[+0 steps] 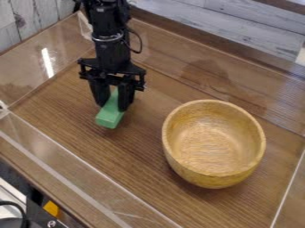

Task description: Put the green block in the brown bowl

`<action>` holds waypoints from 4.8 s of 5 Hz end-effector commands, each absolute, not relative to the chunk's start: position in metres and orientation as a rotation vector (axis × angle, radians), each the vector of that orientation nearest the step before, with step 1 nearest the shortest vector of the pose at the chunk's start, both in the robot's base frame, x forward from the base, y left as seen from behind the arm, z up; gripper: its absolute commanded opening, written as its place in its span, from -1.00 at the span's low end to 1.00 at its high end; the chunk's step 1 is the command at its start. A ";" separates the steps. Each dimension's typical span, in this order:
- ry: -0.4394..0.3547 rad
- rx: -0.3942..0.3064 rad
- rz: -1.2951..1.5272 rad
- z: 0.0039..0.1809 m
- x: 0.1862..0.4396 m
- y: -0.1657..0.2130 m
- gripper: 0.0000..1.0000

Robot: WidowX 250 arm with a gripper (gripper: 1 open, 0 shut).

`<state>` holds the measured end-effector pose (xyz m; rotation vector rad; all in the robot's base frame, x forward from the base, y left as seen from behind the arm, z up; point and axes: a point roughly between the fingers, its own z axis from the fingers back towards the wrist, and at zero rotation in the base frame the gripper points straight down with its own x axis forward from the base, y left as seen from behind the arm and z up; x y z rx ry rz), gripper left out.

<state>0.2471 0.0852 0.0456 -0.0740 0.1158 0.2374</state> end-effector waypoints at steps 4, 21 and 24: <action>0.056 -0.063 0.256 0.056 0.252 0.091 -1.00; 0.004 -0.163 0.038 0.112 0.236 -0.079 -1.00; -0.037 -0.182 -0.015 0.111 0.235 -0.083 -1.00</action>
